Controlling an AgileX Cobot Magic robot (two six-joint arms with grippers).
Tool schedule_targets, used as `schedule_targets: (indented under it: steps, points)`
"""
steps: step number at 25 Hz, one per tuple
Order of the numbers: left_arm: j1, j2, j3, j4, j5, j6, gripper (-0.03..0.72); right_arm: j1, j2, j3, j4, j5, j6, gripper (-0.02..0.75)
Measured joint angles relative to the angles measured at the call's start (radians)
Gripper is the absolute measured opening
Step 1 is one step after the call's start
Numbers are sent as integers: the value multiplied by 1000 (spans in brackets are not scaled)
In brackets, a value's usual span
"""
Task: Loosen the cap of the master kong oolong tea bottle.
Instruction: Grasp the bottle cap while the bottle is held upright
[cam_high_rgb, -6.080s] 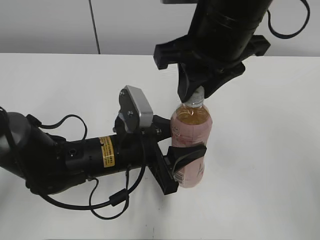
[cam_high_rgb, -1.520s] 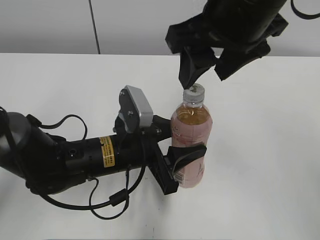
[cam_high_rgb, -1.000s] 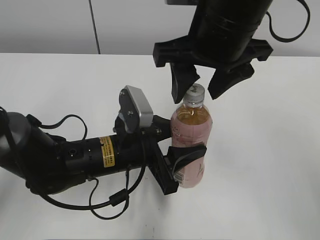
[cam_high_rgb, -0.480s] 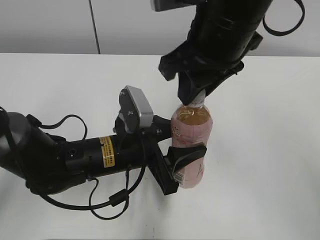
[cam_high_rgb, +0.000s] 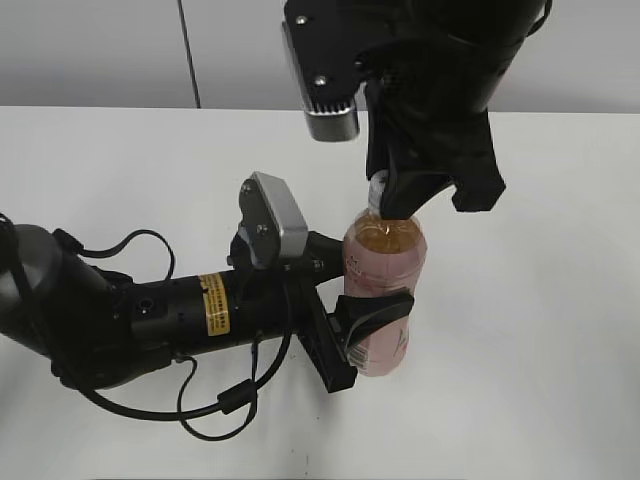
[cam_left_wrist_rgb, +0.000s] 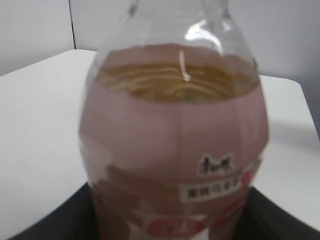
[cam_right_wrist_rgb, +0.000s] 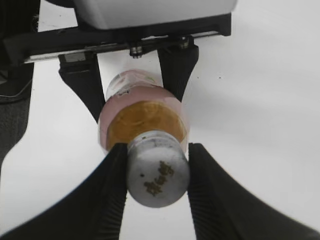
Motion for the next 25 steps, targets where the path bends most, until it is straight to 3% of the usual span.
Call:
schedule_targets:
  steps: [9,17,21,25]
  points:
    - [0,0,0,1,0,1,385,0,0,0,0,1,-103,275]
    - [0,0,0,4,0,3,385,-1,0,0,26,1,-84,281]
    - [0,0,0,1,-1,0,385,0,-1,0,101,-20,-21,413]
    - [0,0,0,-1,-1,-2,385,0,-2,-21,132,-29,109,482]
